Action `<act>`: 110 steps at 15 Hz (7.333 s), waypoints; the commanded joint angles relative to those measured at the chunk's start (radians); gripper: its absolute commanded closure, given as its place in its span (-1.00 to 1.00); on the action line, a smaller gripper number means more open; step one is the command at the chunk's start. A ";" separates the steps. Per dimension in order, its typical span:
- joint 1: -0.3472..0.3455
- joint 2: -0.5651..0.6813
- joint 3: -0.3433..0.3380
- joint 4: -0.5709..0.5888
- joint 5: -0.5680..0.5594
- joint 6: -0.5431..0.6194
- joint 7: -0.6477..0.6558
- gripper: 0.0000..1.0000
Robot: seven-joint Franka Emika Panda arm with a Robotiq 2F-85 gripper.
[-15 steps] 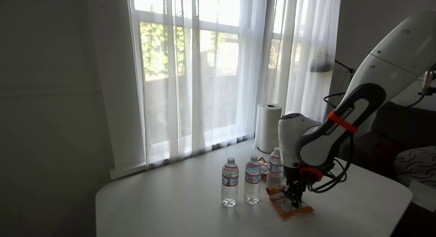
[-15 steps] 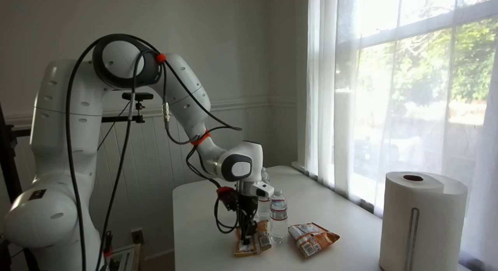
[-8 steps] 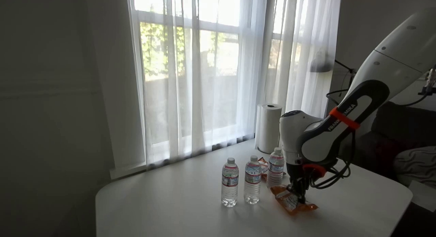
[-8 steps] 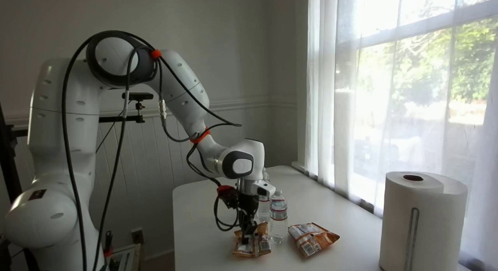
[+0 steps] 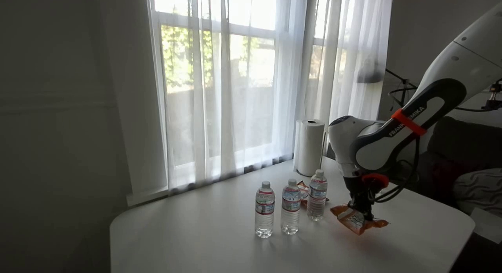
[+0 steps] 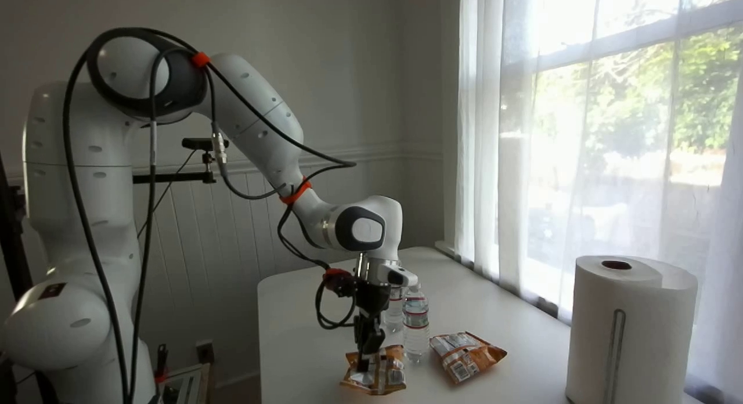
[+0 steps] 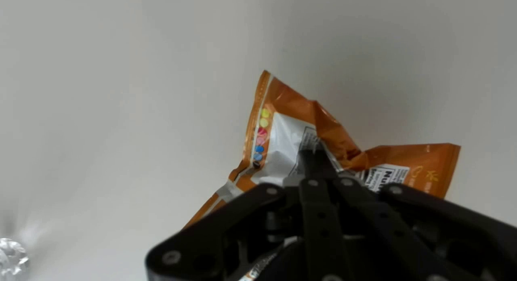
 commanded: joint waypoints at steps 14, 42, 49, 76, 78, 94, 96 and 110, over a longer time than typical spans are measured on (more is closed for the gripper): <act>-0.186 -0.025 -0.104 0.014 0.002 0.120 -0.001 0.98; -0.237 0.190 -0.185 0.232 0.314 0.182 0.208 1.00; -0.242 0.241 -0.203 0.284 0.383 0.186 0.219 1.00; -0.144 0.097 -0.192 0.213 0.319 0.277 0.196 -1.00; -0.121 0.056 -0.184 0.194 0.266 0.268 0.191 -1.00; -0.102 -0.213 -0.027 0.091 0.201 0.252 -0.044 -1.00; -0.099 -0.214 -0.017 0.087 0.232 0.247 -0.089 -1.00; -0.087 -0.182 0.030 0.099 0.352 0.209 -0.317 -1.00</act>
